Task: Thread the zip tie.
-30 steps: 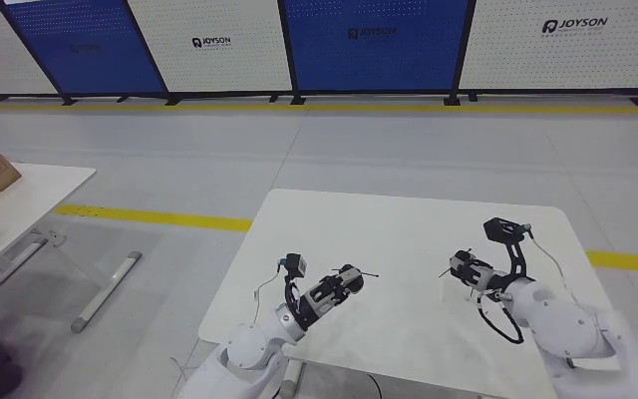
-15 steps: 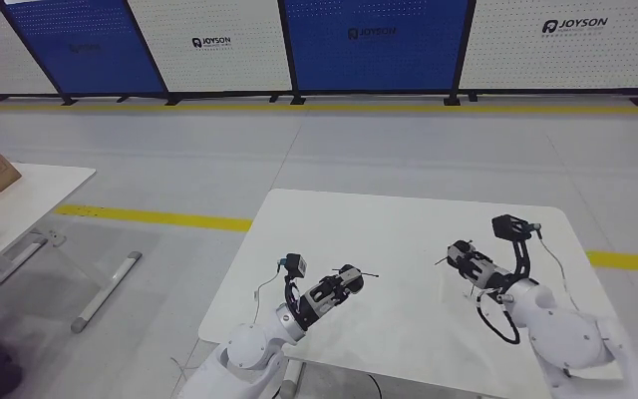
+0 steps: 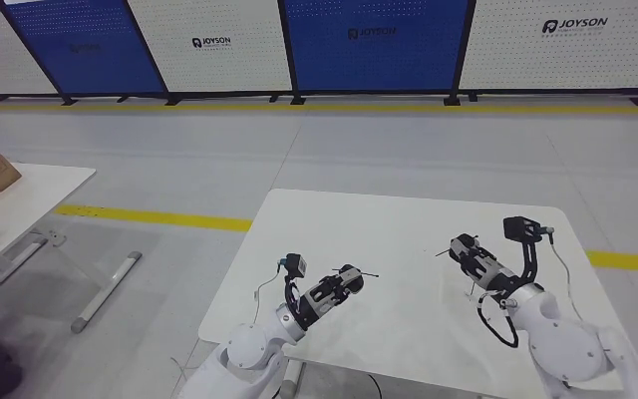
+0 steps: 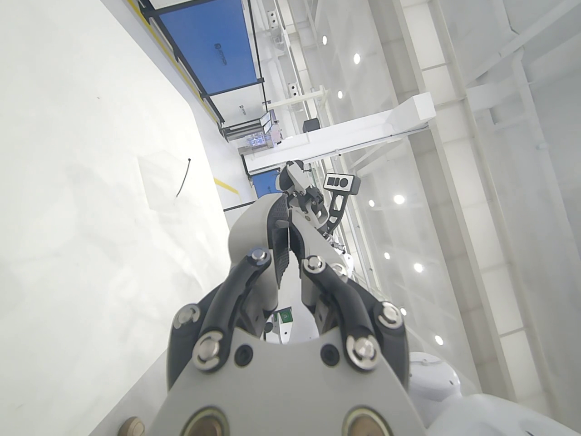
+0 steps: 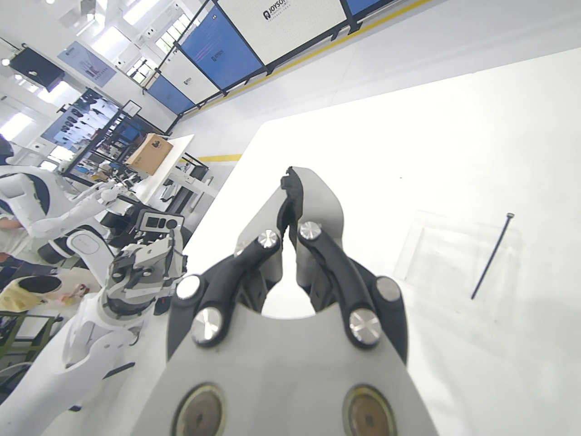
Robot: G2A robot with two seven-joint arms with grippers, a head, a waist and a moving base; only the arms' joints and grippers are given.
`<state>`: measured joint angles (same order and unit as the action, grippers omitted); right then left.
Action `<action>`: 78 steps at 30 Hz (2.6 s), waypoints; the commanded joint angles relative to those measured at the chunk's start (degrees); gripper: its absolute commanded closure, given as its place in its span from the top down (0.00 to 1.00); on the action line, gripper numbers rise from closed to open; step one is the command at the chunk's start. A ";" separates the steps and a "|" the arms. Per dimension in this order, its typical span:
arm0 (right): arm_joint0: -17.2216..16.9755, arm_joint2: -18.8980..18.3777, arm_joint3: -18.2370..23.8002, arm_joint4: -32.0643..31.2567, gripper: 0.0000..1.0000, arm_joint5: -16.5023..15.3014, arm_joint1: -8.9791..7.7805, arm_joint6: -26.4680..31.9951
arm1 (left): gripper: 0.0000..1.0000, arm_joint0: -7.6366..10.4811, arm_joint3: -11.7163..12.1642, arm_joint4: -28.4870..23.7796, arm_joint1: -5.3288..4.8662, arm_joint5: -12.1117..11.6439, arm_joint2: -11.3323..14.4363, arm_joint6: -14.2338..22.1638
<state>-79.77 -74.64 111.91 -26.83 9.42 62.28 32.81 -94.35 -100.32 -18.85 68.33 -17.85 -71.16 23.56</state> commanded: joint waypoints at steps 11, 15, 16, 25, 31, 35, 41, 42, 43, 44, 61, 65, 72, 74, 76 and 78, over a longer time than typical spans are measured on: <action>0.00 0.00 0.00 0.00 0.00 0.00 0.00 0.00 | 0.00 0.00 0.00 0.00 0.00 0.00 0.00 0.00; 0.00 0.00 0.00 0.00 0.00 0.00 0.00 0.00 | 0.00 0.00 0.00 0.00 0.00 0.00 0.00 0.00; 0.00 0.00 0.00 0.00 0.00 0.00 0.00 0.00 | 0.00 0.00 0.00 0.00 0.00 0.00 0.00 0.00; 0.00 0.00 0.00 0.00 0.00 0.00 0.00 0.00 | 0.00 0.00 0.00 0.00 0.00 0.00 0.00 0.00; 0.00 0.00 0.00 0.00 0.00 0.00 0.00 0.00 | 0.00 0.00 0.00 0.00 0.00 0.00 0.00 0.00; 0.00 0.00 0.00 0.00 0.00 0.00 0.00 0.00 | 0.00 0.00 0.00 0.00 0.00 0.00 0.00 0.00; 0.00 0.00 0.00 0.00 0.00 0.00 0.00 0.00 | 0.00 0.89 0.25 4.71 0.16 -0.05 0.17 -5.43; 0.00 0.00 0.00 0.00 0.00 0.00 0.00 0.00 | 0.00 0.98 0.33 6.32 0.22 -0.28 0.41 -6.83; 0.00 0.00 0.00 0.00 0.00 0.00 0.00 0.00 | 0.00 1.05 0.42 7.26 0.28 -0.25 0.79 -7.75; 0.00 0.00 0.00 0.00 0.00 0.00 0.00 0.00 | 0.00 1.34 0.63 8.62 0.33 -0.05 1.13 -8.68; -0.39 0.49 0.40 0.52 0.00 -0.89 0.17 -1.78 | 0.00 3.66 2.97 14.29 0.88 1.60 3.24 -14.91; -0.22 3.92 1.74 -1.07 0.00 -1.63 0.76 -5.75 | 0.00 3.66 2.97 14.29 0.88 1.60 3.24 -14.91; 3.74 16.17 -2.15 -12.00 0.00 3.26 2.81 -11.64 | 0.00 3.66 2.97 14.29 0.88 1.60 3.24 -14.91; 4.43 16.88 -2.87 -11.23 0.00 3.40 3.03 -10.74 | 0.00 3.66 2.97 14.29 0.88 1.60 3.24 -14.91; 4.43 16.88 -2.87 -11.23 0.00 3.40 3.03 -10.74 | 0.00 3.66 2.97 14.29 0.88 1.60 3.24 -14.91; 4.43 16.88 -2.87 -11.23 0.00 3.40 3.03 -10.74 | 0.00 3.66 2.97 14.29 0.88 1.60 3.24 -14.91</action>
<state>-75.32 -57.74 109.02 -38.01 12.84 65.32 22.12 -90.69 -97.36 -4.56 69.21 -16.25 -67.92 8.66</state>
